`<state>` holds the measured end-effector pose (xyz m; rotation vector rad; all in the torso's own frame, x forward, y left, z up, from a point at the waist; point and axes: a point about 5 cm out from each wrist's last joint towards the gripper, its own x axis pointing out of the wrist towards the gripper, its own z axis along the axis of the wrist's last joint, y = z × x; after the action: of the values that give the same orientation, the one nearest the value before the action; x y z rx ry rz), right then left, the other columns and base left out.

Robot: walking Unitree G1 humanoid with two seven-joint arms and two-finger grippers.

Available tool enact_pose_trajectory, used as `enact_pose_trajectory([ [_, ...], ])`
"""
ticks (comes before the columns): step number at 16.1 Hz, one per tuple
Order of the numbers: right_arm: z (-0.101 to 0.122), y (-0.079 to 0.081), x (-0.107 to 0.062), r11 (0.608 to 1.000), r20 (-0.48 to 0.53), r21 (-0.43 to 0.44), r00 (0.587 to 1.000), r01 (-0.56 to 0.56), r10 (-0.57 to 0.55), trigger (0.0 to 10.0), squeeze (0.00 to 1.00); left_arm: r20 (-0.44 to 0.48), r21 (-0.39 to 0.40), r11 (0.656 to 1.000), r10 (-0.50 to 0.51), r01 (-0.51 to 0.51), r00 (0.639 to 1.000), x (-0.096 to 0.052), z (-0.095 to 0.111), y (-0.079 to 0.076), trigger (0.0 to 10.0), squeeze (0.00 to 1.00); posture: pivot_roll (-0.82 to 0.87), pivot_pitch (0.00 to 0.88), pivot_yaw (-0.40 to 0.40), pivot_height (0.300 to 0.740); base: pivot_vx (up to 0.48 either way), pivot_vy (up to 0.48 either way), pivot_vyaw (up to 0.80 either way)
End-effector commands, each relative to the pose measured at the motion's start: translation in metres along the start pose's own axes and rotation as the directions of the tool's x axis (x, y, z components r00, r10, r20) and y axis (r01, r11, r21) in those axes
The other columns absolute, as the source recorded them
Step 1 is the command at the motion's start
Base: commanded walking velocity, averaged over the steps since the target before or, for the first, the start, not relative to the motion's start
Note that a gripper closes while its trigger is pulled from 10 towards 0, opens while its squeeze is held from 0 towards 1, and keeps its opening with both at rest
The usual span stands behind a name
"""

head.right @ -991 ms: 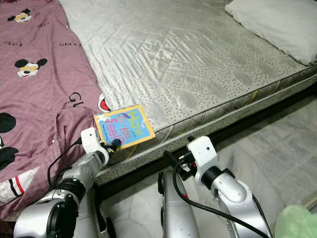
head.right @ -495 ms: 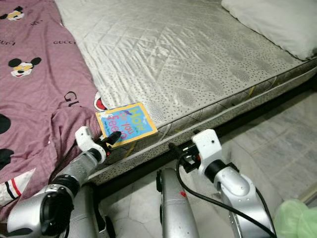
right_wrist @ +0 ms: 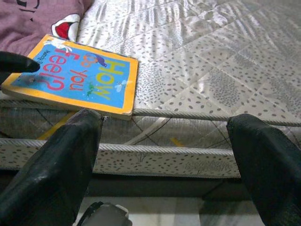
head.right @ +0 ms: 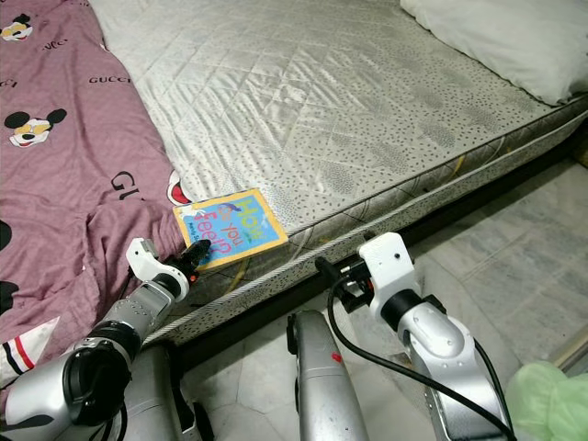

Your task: Clean up the room

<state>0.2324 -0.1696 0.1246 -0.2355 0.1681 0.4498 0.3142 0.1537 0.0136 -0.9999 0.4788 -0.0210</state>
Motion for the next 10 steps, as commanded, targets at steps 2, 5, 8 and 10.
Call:
enact_pose_trajectory([
  [2, 0.0, -0.002, 0.002, 1.0, 0.0, -0.009, 1.0, 0.01, -0.01, 10.0, 0.0, -0.012, -0.005, 1.0, -0.013, 0.013, 1.0, 0.001, 0.0, -0.003, 0.0, 0.0, -0.29, 0.113, 0.007, 0.575, 0.0, 0.0, 0.0],
  [5, 0.0, -0.003, 0.005, 1.0, 0.006, -0.014, 1.0, 0.016, -0.016, 10.0, 0.0, -0.017, 0.002, 0.999, -0.035, 0.035, 0.999, 0.002, 0.0, -0.006, 0.0, 0.0, -0.29, 0.106, 0.01, 0.575, 0.0, 0.0, 0.0],
  [8, 0.001, -0.004, 0.007, 1.0, 0.009, -0.02, 1.0, 0.018, -0.018, 10.0, 0.0, -0.023, 0.0, 0.999, -0.052, 0.052, 0.998, 0.004, -0.004, -0.011, 0.0, 0.0, -0.29, 0.098, 0.001, 0.575, 0.0, 0.0, 0.0],
  [10, 0.002, -0.005, 0.011, 0.999, 0.014, -0.031, 1.0, 0.011, -0.01, 10.0, 0.0, -0.021, -0.002, 0.998, -0.066, 0.066, 0.998, 0.007, -0.005, -0.016, 0.0, 0.0, -0.28, 0.088, -0.005, 0.575, 0.0, 0.0, 0.0],
])
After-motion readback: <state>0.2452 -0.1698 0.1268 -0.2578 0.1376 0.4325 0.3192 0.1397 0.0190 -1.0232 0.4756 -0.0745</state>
